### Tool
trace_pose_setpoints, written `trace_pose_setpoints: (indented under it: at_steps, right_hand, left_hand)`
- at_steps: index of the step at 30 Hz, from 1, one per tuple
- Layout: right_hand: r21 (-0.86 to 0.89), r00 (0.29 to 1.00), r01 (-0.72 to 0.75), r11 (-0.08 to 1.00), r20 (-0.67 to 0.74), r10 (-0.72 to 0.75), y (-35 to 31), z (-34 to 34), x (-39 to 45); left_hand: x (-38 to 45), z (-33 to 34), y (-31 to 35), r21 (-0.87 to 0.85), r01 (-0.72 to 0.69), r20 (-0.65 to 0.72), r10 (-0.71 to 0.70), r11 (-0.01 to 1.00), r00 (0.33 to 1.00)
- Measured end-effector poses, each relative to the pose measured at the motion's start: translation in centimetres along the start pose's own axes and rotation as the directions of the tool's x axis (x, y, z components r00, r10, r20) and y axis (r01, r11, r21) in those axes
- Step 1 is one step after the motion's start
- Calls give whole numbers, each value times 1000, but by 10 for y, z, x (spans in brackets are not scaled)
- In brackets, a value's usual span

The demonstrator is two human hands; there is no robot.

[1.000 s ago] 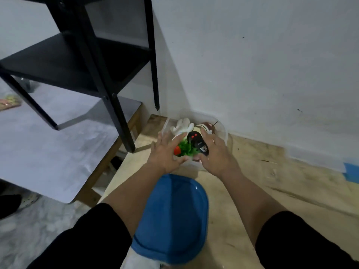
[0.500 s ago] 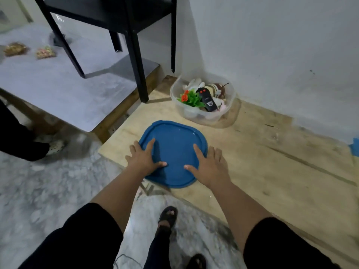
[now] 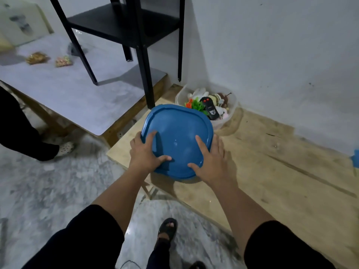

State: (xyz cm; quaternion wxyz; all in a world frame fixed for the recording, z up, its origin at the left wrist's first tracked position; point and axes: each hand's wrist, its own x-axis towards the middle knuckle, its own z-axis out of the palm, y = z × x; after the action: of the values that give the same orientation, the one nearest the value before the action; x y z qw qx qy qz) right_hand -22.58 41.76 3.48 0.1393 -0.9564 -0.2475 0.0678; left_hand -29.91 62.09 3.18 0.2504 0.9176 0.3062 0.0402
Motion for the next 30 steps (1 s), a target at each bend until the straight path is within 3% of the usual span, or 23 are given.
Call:
trace_pose_setpoints:
  at_steps: [4,9,16,22,26,30]
  right_hand:
    - [15,994,-91,996,-62,92,8,-22,34]
    - [-10,981,-175,985,-88,173,32,-48,84]
    - [95,939,-341,935,-16,344,52,-57,155]
    - [195,908,-419,887,111,404,67,-57,195]
    - [59,870,-442,895,272,412,71,-66,211]
    - [-311,887,-275,910,283,365,63,-79,229]
  left_hand:
    - [36,-11,37,61,-90,3,90,994,996]
    - [93,-9,81,98,-174,102,164,980,981]
    - [173,10,119,190,-290,242,241,938,940]
    - [209,38,129,317,-383,412,238,867,879]
    - [227,42,137,362,-554,489,353,750,798]
    - [241,38,142,338,-599,550,364,726,752]
